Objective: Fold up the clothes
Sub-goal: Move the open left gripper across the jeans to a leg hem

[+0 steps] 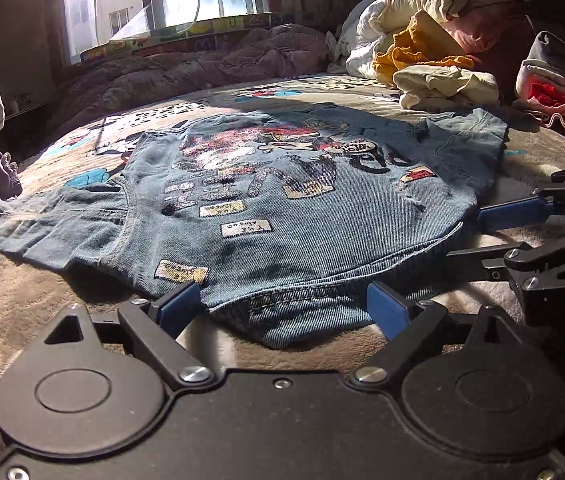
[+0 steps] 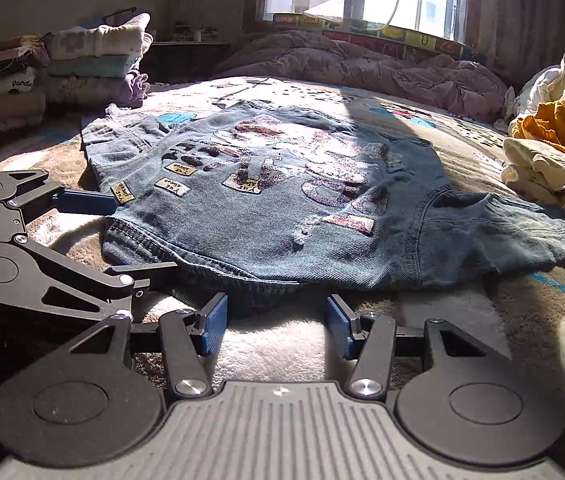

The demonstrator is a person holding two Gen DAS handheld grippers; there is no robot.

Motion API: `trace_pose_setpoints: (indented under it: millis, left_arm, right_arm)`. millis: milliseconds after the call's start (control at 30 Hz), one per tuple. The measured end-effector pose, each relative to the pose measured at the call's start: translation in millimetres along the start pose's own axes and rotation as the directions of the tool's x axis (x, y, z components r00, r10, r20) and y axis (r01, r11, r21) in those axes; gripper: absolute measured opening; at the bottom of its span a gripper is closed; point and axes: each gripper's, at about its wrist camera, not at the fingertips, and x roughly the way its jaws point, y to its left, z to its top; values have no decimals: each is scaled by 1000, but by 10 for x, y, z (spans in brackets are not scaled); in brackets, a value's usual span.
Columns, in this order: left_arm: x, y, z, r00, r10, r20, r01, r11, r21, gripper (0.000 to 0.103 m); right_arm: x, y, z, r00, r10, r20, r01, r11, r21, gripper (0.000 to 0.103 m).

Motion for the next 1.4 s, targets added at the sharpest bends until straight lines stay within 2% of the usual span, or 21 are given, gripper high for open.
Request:
trace_pose_setpoints:
  millis: [67,133,233,333,467,567,667,767,900,1000,1100,1267,1400]
  left_arm:
    - [-17,47,-33,1000,-14,1,14,1000,-28,92]
    - [-25,67,-57,1000,-18,3,18,999,-51,94]
    - [-49,92,-6,999,-46,-17,45,996,-73,94]
    - [-95,118,30,999,-48,-10,47,994,-100,93]
    - [-117,61,69,1000,-14,1,14,997,-81,93]
    - [-105,-67,94,1000,8,-9,-8,1000,-12,93]
    - [-103,-244,114,999,48,9,-48,995,92,93]
    - [-56,-381,163,998,58,-3,-57,986,157,93]
    - [78,-539,319,999,41,-27,-35,980,196,93]
    - [186,-764,477,1000,11,-13,-7,964,265,94]
    - [330,-1087,632,1000,-16,6,13,939,343,91]
    - [653,-1731,852,998,-68,13,53,878,475,85]
    - [945,-2212,983,995,-97,7,76,823,564,75]
  right_arm:
    - [-112,-34,10,999,-6,33,6,1000,24,53]
    - [-123,-228,-38,999,-3,40,-3,989,148,54]
    - [-138,-520,-108,999,1,51,-17,944,329,55]
    - [-154,-811,-179,998,2,62,-33,867,498,56]
    - [-155,-1162,-296,995,26,99,-87,725,683,56]
    - [-153,-1308,-375,989,51,138,-137,650,748,56]
    - [-140,-1409,-428,983,63,170,-174,595,785,56]
    - [-123,-1518,-457,978,72,197,-203,552,808,57]
    - [-131,-1734,-454,976,58,211,-210,526,824,59]
    - [-192,-1885,-474,977,17,210,-189,512,838,61]
    - [-262,-2120,-554,977,-15,214,-183,461,868,62]
    - [-366,-2434,-712,967,-69,245,-206,353,913,61]
    - [-462,-2633,-812,959,-126,255,-208,302,931,62]
